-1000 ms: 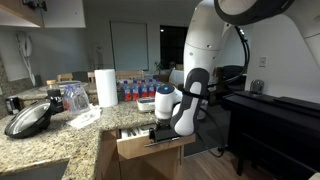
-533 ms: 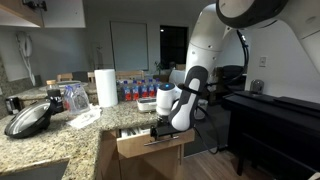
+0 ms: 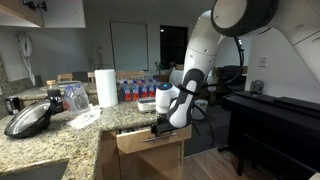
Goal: Close the open drawer
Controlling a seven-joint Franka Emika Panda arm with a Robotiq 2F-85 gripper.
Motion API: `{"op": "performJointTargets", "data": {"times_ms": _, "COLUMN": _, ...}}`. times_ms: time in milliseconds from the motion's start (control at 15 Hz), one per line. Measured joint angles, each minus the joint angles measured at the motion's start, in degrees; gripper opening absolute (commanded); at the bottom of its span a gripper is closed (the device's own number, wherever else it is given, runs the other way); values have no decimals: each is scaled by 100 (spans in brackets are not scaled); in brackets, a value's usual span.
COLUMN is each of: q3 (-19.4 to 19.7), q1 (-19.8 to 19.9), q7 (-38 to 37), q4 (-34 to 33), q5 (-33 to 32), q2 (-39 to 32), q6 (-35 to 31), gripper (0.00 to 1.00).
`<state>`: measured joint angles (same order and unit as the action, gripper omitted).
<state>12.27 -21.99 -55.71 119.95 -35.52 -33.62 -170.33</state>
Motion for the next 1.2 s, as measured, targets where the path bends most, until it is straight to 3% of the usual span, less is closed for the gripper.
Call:
{"op": "performJointTargets", "data": {"times_ms": 333, "q3": 374, "q1": -238, "q7": 0, "q4": -386, "q5": -184, "q2": -311, "q6": -107, "gripper": 100}}
{"op": "performJointTargets", "data": {"times_ms": 1200, "q3": 375, "q1": -69, "q7": -124, "q4": -1546, "q5": -130, "q2": -1181, "q6": -165, "gripper": 100}}
